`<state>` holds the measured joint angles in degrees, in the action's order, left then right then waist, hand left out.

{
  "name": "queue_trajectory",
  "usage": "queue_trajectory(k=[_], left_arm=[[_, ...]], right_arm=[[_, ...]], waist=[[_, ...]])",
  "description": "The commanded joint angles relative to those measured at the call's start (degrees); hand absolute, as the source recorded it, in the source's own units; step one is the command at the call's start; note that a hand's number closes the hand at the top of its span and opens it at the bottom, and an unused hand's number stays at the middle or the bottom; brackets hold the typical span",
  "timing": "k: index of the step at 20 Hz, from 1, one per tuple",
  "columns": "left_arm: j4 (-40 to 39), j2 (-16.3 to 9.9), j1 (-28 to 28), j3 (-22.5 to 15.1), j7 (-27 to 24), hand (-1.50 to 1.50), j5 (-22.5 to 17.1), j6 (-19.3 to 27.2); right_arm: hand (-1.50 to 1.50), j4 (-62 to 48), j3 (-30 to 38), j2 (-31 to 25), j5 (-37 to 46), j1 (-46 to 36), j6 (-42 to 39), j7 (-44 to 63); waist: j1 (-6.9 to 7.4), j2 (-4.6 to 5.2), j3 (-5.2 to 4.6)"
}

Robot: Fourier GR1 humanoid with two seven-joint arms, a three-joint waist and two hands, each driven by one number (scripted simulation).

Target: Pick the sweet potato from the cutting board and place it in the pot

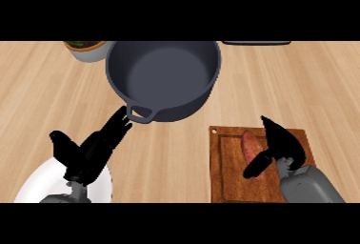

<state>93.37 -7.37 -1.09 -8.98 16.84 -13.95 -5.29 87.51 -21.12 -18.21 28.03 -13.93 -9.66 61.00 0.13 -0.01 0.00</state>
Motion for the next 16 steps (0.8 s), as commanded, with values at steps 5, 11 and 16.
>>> queue_trajectory(k=[5, 11, 16], left_arm=[[-1.0, 2.1, 1.8, -0.6, -2.8, 0.0, 2.3, -0.7], [2.4, 1.2, -0.7, 2.9, 3.5, 0.0, 0.2, -1.3], [-2.2, 3.9, 1.8, -0.1, -3.0, 0.0, 4.0, -1.3]], right_arm=[[1.5, -3.4, 1.3, 6.2, 0.9, 0.3, -1.0, -4.8], [1.5, 0.5, 1.9, 7.0, 6.4, 2.5, -2.2, -6.7], [1.5, 1.0, -2.4, 8.7, 11.4, 1.6, -2.5, -7.0]], waist=[[0.09, 0.03, 0.0], [-0.09, -0.04, 0.0], [-0.15, -0.03, -0.02]])
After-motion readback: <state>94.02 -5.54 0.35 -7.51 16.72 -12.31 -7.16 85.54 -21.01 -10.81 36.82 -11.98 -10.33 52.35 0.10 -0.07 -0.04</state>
